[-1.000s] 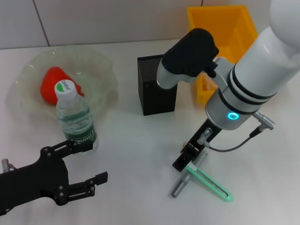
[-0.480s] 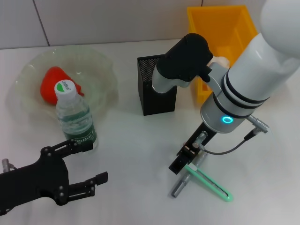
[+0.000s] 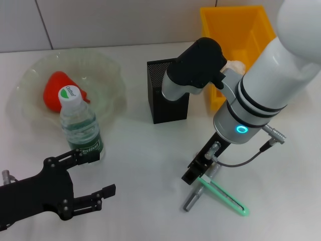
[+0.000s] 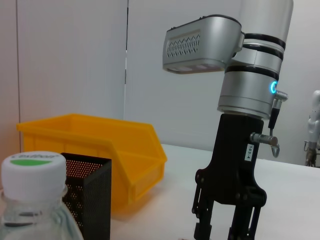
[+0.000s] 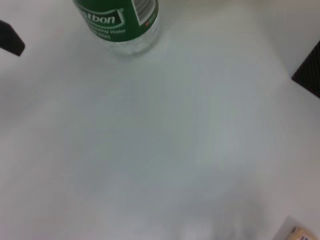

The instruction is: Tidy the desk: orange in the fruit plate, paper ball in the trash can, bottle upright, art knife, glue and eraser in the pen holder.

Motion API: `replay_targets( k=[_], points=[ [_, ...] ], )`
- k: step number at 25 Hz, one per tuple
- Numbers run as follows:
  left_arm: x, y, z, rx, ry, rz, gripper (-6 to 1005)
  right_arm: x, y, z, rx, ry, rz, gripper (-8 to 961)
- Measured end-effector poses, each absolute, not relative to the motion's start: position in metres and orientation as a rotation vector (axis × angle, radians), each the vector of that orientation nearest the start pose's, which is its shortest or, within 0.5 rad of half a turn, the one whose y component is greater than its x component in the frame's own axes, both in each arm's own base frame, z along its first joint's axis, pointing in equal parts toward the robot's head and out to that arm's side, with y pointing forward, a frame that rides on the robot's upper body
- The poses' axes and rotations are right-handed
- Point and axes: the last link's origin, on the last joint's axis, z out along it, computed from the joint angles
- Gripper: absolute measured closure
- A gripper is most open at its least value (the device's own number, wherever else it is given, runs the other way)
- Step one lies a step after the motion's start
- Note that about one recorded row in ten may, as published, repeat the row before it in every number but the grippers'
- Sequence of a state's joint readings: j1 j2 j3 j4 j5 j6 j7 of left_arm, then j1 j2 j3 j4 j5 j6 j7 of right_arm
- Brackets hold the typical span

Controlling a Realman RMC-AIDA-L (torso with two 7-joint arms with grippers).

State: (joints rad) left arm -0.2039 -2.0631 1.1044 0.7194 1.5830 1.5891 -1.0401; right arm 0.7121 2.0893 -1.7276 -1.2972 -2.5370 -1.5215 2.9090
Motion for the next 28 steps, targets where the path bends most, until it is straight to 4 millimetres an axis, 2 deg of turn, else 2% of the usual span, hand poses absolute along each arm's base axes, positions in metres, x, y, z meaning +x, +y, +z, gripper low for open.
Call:
replay_targets(
  k=[8, 28],
  points=[
    [-0.2872, 0.2487, -0.0144, -2.712, -0.311, -0.832, 186, 0.1398, 0.3311, -0.0682, -2.62, 0.988, -0.674, 353],
    [-0.2867, 0.2481, -0.0152, -2.718, -0.309, -0.834, 186, 0.1424, 0.3334, -0.0724, -2.62, 0.977, -0.68, 443]
  ],
)
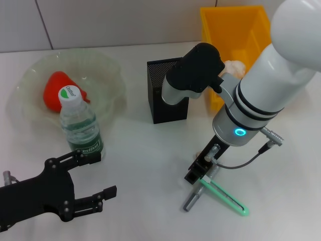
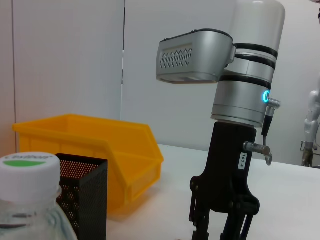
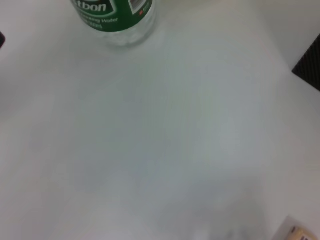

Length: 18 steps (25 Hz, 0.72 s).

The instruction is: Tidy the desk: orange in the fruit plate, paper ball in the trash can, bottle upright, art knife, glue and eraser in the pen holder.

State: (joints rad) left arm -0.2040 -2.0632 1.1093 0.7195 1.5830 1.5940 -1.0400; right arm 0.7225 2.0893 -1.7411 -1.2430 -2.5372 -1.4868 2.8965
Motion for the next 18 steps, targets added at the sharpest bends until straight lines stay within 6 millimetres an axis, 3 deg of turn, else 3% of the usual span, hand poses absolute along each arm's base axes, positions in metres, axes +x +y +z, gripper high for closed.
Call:
replay_targets(
  k=[18],
  points=[
    [-0.2865, 0.2486, -0.0152, -2.718, -0.307, -0.833, 186, 0.1452, 0.3336, -0.0763, -2.639, 0.994, -0.696, 493]
  ],
)
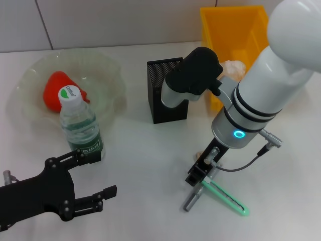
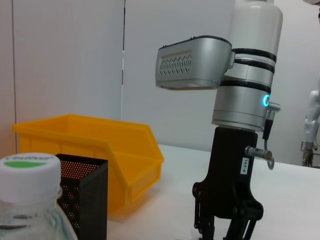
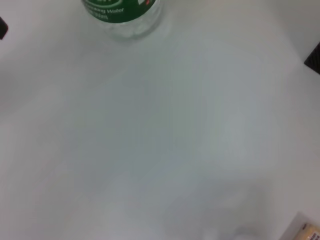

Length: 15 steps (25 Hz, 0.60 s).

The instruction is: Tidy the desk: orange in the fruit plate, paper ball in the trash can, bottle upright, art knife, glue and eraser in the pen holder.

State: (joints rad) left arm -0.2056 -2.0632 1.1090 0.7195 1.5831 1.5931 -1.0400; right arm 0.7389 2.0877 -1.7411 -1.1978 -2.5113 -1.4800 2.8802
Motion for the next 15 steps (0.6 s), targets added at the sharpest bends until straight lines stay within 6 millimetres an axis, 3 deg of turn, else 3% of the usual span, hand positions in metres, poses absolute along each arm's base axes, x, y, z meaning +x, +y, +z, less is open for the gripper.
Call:
replay_targets(
  k=[8, 15],
  points=[
    [-0.286, 0.2492, -0.0157, -2.721, -0.306, -0.831, 186, 0.1449, 0.3339, -0.0763, -2.641, 0.99, -0.7, 618],
    [-0.2854, 0.2497, -0.0155, -2.722, -0.308, -0.835, 186, 0.1435, 0.3343, -0.0757, -2.643, 0.983, -0.708, 626]
  ],
)
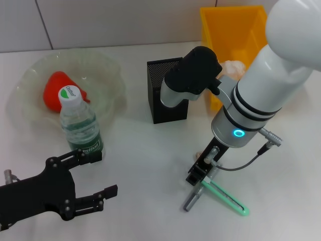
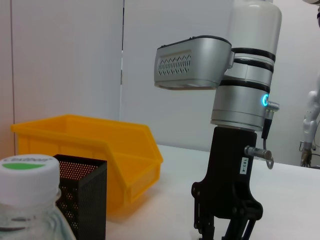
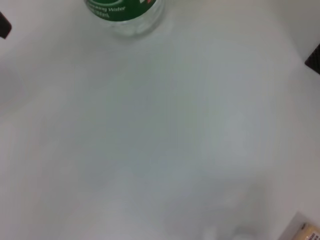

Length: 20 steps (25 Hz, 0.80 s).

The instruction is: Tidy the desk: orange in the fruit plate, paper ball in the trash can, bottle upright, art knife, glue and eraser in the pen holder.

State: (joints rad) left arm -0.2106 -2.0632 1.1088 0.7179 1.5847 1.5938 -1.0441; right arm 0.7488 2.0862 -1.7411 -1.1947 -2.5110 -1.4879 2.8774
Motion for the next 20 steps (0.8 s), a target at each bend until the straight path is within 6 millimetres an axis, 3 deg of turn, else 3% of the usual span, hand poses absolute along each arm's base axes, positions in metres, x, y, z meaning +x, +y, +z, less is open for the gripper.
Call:
replay_targets(
  k=[20],
  points=[
    [-0.2854, 0.2503, -0.0146, -2.722, -0.308, -0.834, 186, 0.1487, 0.3344, -0.0777, -2.65, 0.978, -0.728, 651]
  ],
)
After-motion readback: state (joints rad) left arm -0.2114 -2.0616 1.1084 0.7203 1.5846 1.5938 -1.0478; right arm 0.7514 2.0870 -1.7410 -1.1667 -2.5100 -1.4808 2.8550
